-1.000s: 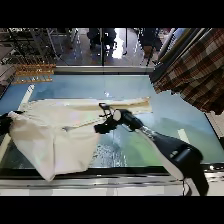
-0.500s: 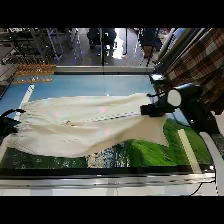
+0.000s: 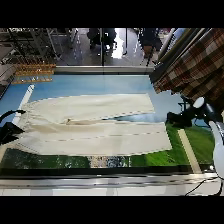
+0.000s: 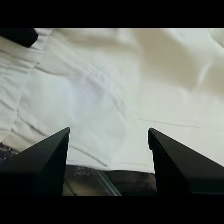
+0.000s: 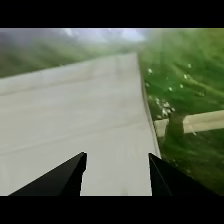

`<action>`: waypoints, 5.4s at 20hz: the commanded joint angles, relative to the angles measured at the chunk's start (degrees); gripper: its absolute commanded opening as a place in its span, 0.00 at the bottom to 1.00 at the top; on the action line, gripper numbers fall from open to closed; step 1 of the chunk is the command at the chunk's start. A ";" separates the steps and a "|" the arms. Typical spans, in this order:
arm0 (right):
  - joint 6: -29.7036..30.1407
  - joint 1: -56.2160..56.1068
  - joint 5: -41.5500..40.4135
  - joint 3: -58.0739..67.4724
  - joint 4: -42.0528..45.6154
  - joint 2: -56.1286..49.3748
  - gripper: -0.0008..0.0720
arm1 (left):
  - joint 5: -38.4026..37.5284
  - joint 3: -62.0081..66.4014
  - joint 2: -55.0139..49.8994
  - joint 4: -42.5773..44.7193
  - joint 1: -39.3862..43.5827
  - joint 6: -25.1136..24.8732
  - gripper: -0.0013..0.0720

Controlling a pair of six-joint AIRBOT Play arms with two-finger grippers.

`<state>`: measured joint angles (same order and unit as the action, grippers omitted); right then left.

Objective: Fold the clothes and pants, and hang the long-sleeved shirts on hangers.

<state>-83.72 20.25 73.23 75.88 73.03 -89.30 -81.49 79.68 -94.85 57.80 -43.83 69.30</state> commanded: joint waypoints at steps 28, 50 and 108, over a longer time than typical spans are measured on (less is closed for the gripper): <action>23.02 9.03 -18.10 -36.65 -47.63 9.31 0.05 | 28.76 -21.29 5.03 -7.78 -3.06 6.25 0.05; 19.67 8.74 6.75 -14.34 -21.86 43.76 0.04 | -13.57 11.56 20.41 -9.31 -21.75 -3.78 0.04; 12.41 -11.80 -12.55 42.75 -38.88 -42.75 0.52 | 27.12 -24.87 14.03 6.88 -13.70 11.63 0.71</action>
<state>-71.90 8.93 60.82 113.75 34.96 -129.36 -62.63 56.90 -80.79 65.10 -58.72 78.67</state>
